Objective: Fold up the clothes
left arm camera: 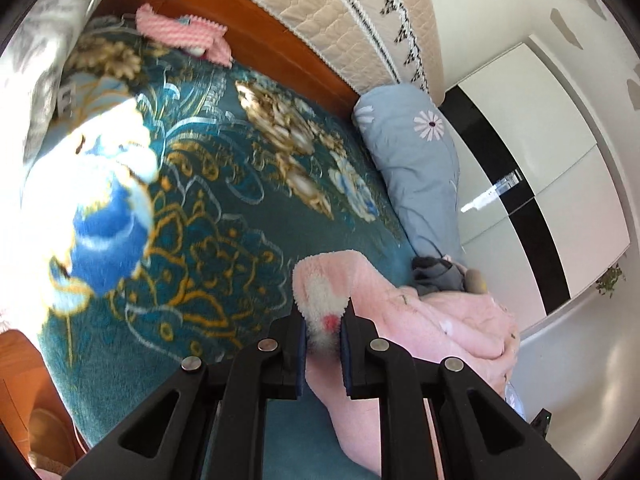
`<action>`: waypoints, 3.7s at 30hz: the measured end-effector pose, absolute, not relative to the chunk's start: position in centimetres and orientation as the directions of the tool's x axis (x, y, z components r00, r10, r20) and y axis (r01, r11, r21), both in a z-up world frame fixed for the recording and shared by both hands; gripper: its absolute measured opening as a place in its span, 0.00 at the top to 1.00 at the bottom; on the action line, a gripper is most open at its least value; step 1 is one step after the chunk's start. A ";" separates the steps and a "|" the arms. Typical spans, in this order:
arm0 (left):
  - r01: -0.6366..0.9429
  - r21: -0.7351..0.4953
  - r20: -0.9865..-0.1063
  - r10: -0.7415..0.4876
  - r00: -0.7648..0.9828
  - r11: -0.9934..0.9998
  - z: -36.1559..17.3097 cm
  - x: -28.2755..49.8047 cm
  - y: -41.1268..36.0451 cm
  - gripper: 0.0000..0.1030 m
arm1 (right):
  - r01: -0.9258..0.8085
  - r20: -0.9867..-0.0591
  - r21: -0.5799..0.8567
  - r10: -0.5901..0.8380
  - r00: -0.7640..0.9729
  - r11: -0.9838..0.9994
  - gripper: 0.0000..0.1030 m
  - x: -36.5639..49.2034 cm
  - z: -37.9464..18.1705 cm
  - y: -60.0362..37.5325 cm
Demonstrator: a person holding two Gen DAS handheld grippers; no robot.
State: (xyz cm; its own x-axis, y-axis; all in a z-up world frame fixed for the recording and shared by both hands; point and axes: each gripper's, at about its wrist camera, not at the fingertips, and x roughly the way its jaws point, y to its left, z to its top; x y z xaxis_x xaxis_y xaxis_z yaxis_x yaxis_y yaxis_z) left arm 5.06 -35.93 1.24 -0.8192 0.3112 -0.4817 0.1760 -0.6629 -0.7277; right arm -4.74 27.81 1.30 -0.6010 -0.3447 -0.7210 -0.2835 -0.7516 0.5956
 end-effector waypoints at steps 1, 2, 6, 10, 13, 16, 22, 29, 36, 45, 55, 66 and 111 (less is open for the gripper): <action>0.168 -0.729 -0.481 0.322 -0.815 -0.664 1.0 5.2 -35.8 0.86 | -0.295 -0.709 0.607 -0.335 -0.621 -0.738 0.85 -4.2 1.9 28.6; 0.158 -0.730 -0.480 0.334 -0.811 -0.665 0.8 5.3 -35.6 0.86 | -0.301 -0.692 0.619 -0.323 -0.645 -0.725 0.87 -3.6 2.6 29.4; 0.115 -0.734 -0.473 0.383 -0.793 -0.669 0.2 5.8 -34.0 0.86 | -0.312 -0.622 0.610 -0.196 -0.758 -0.728 0.89 1.3 7.6 33.7; 0.085 -0.746 -0.475 0.439 -0.762 -0.660 -0.9 5.7 -32.1 0.86 | -0.354 -0.535 0.613 -0.042 -0.844 -0.706 0.90 8.3 12.8 37.9; 0.070 -0.749 -0.470 0.455 -0.756 -0.659 -1.0 5.8 -31.2 0.85 | -0.357 -0.461 0.574 0.070 -0.885 -0.737 0.90 13.2 16.7 38.3; 0.071 -0.737 -0.471 0.436 -0.767 -0.672 -0.4 6.2 -31.1 0.85 | -0.347 -0.411 0.523 0.126 -0.903 -0.779 0.90 16.0 19.7 37.2; 0.134 -0.742 -0.470 0.368 -0.802 -0.657 0.2 7.1 -33.5 0.86 | -0.328 -0.578 0.477 -0.010 -0.816 -0.815 0.89 13.3 14.4 33.7; 0.165 -0.736 -0.496 0.357 -0.792 -0.656 -0.5 6.9 -33.7 0.86 | -0.226 -0.736 0.517 -0.294 -0.610 -0.825 0.86 8.0 2.5 25.5; 0.187 -0.728 -0.519 0.354 -0.778 -0.659 -1.2 6.7 -33.6 0.86 | -0.120 -0.739 0.449 -0.292 -0.607 -0.886 0.60 9.0 4.8 24.5; 0.197 -0.726 -0.537 0.363 -0.762 -0.659 -1.9 6.6 -33.6 0.85 | -0.211 -0.704 0.487 -0.238 -0.670 -0.847 0.46 11.4 6.2 28.9; 0.169 -0.724 -0.552 0.415 -0.723 -0.669 -2.8 5.9 -33.3 0.78 | -0.217 -0.833 0.311 -0.154 -0.532 -0.925 0.34 13.1 8.1 28.5; 0.105 -0.721 -0.546 0.468 -0.695 -0.685 -2.4 4.5 -31.9 0.47 | -0.151 -0.772 0.316 -0.161 -0.615 -0.937 0.17 10.2 12.7 25.6; -0.050 -0.771 -0.399 0.542 -0.739 -0.635 -3.0 6.1 -33.8 0.80 | -0.668 -0.776 0.471 0.088 -0.624 -0.576 0.62 19.9 4.2 44.7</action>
State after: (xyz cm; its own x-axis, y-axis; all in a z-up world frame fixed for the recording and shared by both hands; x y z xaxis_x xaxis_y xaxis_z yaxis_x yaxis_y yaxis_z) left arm 6.05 -33.78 -3.05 -0.7394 0.5423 -0.3989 -0.0497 -0.6350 -0.7710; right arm 19.91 44.69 4.22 -0.6241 0.0882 -0.7763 -0.6678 -0.5759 0.4715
